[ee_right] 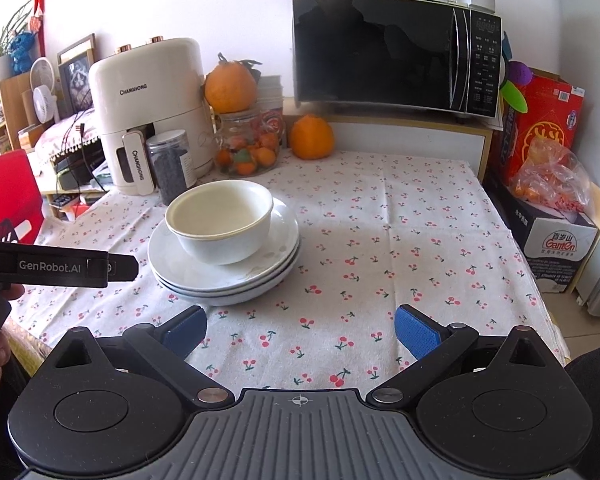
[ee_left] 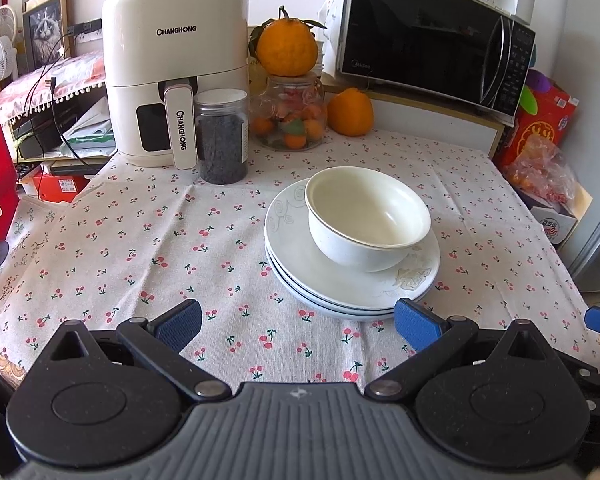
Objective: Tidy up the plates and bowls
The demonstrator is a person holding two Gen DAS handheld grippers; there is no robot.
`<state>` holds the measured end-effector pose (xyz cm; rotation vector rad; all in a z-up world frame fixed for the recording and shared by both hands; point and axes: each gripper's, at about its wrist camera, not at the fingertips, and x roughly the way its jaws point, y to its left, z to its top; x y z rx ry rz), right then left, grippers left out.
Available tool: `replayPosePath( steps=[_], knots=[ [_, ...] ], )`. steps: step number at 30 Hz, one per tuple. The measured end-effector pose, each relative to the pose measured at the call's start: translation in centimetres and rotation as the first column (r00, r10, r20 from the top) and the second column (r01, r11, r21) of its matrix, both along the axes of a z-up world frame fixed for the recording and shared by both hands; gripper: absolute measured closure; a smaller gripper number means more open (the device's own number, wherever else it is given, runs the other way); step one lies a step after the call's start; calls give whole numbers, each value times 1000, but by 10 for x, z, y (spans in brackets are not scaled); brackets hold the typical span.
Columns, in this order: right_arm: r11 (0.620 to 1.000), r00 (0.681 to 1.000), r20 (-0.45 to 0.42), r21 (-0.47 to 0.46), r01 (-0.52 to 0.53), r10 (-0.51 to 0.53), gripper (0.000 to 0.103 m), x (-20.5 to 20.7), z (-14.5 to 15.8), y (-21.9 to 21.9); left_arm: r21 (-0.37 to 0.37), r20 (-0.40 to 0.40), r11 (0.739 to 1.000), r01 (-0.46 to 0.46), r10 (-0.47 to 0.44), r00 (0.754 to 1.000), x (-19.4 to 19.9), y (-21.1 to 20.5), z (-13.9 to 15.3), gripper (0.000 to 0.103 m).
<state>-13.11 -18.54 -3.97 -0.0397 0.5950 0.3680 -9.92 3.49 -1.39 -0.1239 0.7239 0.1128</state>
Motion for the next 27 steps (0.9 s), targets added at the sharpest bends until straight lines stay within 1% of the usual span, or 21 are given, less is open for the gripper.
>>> replayPosePath(
  steps=[4,12,27],
  knots=[
    [1000,1000,-2,0,-3,3,2,0,-1,1,-7,-16,1000,9,-9,1000,1,-2,-2,0],
    [1000,1000,-11,17,3,-2,2,2,-2,-1,-10,-14,1000,16,-16,1000,1,-5,-3,0],
    [1000,1000,-11,4,5,-5,2,3,-4,3,-11,-38,1000,28,-29,999,4,-7,-8,0]
  ],
)
